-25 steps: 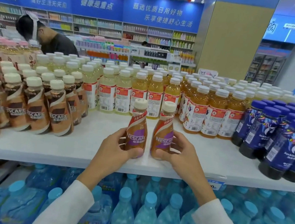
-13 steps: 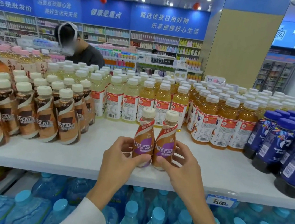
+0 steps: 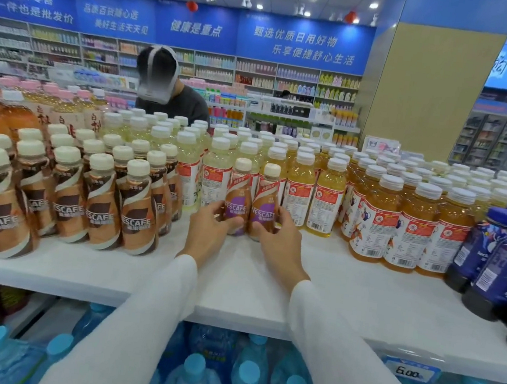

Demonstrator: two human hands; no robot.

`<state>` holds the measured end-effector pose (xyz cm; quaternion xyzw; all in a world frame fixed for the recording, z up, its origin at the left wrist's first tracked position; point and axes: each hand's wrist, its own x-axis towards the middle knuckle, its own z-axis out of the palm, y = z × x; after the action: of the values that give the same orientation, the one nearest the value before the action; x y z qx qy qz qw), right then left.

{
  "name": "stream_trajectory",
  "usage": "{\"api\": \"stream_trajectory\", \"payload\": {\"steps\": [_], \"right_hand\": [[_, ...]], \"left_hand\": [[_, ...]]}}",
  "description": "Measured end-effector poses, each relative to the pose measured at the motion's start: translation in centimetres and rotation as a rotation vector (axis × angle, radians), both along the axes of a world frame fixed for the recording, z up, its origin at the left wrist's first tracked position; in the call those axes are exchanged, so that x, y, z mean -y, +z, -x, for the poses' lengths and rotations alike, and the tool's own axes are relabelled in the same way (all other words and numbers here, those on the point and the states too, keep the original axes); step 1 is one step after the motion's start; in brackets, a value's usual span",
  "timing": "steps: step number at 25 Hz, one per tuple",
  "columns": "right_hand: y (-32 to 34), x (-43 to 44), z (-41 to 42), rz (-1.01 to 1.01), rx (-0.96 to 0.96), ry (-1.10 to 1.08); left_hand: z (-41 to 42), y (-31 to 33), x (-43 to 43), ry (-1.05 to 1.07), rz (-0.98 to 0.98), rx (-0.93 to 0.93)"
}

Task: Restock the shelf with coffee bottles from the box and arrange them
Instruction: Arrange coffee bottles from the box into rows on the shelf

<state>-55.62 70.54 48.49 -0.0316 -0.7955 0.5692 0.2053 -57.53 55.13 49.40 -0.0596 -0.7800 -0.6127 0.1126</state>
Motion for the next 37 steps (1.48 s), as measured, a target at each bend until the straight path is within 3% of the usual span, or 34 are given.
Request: {"api": "stream_trajectory", "payload": {"steps": [24,28,33,37], "right_hand": [[-0.1,-0.4,0.8,-0.145,0.019,0.067],[-0.1,-0.4,0.5,-0.058,0.068,0.078],[0.5,-1.6,-5.4,-0.093,0.088,0.090],[0.2,-2.6,-13.0,-0.050,-0.003,0.109]], "left_hand": [[2.2,-1.9,-0.4,-0.021,0.049,0.002],[1.5,-1.5,-0.5,0.009,0.087,0.027],[-3.1,-0.9,0.5,0.072,0.223,0.055],[-10.8,-1.1,1.0,0.148,0.114,-0.002]]}}
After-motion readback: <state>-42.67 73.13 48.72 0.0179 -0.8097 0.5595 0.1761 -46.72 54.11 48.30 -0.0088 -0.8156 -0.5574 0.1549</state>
